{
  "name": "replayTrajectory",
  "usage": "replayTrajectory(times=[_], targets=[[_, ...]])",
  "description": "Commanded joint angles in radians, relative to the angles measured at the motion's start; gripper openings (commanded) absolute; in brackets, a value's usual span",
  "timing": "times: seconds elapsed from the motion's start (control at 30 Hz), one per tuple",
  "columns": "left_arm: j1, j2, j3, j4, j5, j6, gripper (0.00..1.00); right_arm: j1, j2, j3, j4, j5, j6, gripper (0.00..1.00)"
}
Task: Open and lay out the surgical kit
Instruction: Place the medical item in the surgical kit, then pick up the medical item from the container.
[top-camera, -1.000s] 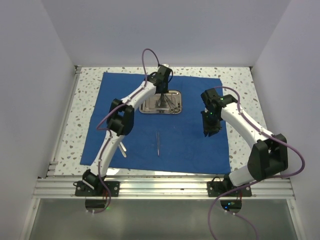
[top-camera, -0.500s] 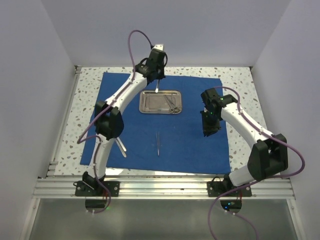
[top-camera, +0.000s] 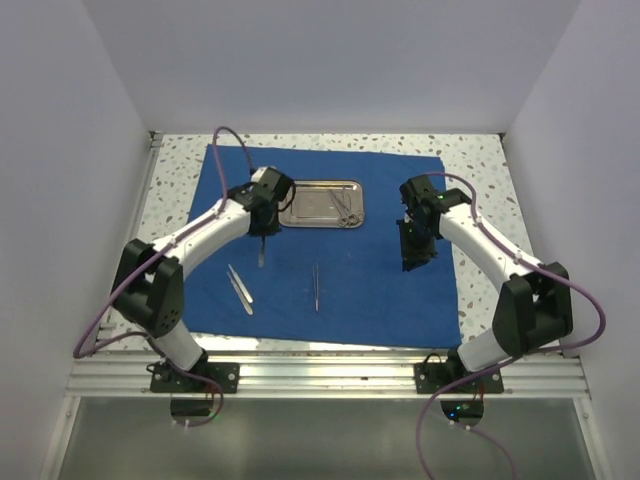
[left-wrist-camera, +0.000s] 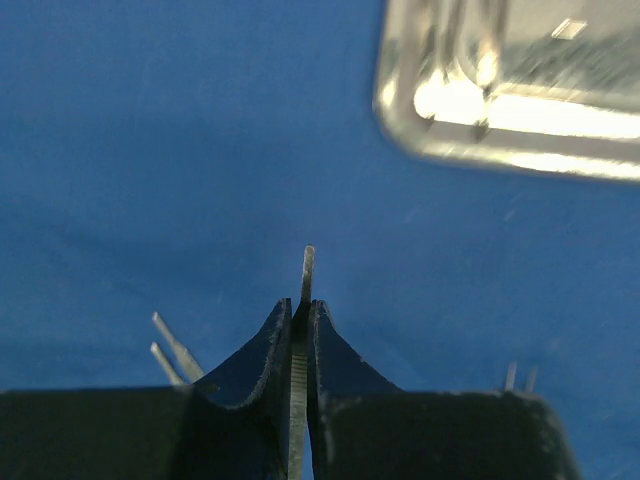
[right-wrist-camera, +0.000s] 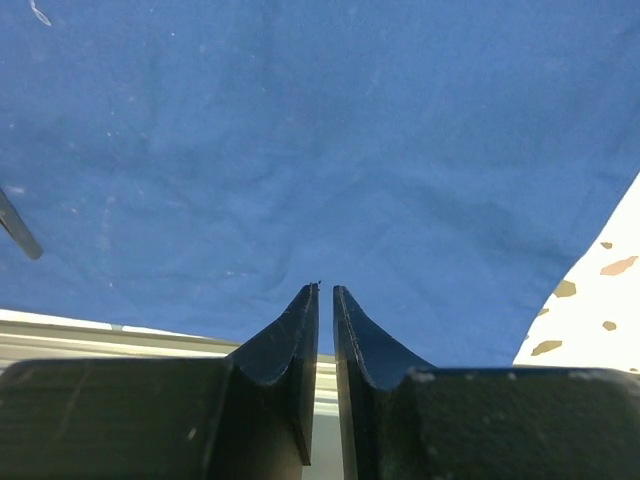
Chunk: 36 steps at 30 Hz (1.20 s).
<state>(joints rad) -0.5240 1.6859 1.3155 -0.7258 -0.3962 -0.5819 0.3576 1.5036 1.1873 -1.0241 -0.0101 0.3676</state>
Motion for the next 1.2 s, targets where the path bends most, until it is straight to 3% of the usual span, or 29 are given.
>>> replayTrajectory(times=[0.0,0.13,0.3,0.37,0.4,0.5,0.6,0.63,0.7,0.77,0.93,1.03,1.17], targets=[[-0.005,-0.122,-0.163,0.035,-0.007,-0.087,0.00,-0.003,0.026,0.018,0.012,-0.024,-0.009,0.15],[-0.008,-0.204,-0.333,0.051,-0.024,-0.130,0.00,-0.003,0.050,0.026,0.007,-0.014,-0.013,0.13],[-0.008,-0.215,-0.420,0.101,-0.015,-0.148,0.00,-0.002,0.073,0.018,0.002,-0.028,-0.015,0.11],[-0.008,-0.197,-0.429,0.097,0.002,-0.151,0.01,-0.003,0.073,0.017,-0.001,-0.024,-0.013,0.15],[-0.008,-0.195,-0.427,0.095,0.003,-0.150,0.05,-0.003,0.069,0.017,-0.004,-0.018,-0.015,0.18],[-0.008,-0.196,-0.406,0.077,-0.013,-0.139,0.32,-0.002,0.055,0.014,-0.010,0.002,-0.015,0.36],[-0.008,-0.186,-0.345,0.048,-0.032,-0.109,0.47,-0.003,0.049,0.015,-0.016,0.009,-0.016,0.50],[-0.008,-0.178,-0.293,0.023,-0.038,-0.095,0.66,-0.002,0.041,0.015,-0.017,0.009,-0.013,0.55],[-0.007,-0.137,-0.221,-0.010,-0.050,-0.064,0.99,-0.002,0.034,0.017,-0.019,0.032,-0.007,0.78],[-0.005,-0.094,-0.095,-0.055,-0.073,-0.055,1.00,-0.003,0.015,0.018,-0.014,0.041,0.001,0.98],[0.004,-0.010,0.115,0.110,0.040,0.088,1.00,-0.002,-0.008,0.018,-0.001,0.053,0.014,0.98],[0.004,0.173,0.340,0.070,0.031,0.140,0.97,-0.003,-0.025,0.020,0.002,0.059,0.024,0.98],[0.004,0.459,0.574,-0.007,0.028,0.165,0.86,-0.003,-0.059,0.017,0.009,0.071,0.034,0.98]])
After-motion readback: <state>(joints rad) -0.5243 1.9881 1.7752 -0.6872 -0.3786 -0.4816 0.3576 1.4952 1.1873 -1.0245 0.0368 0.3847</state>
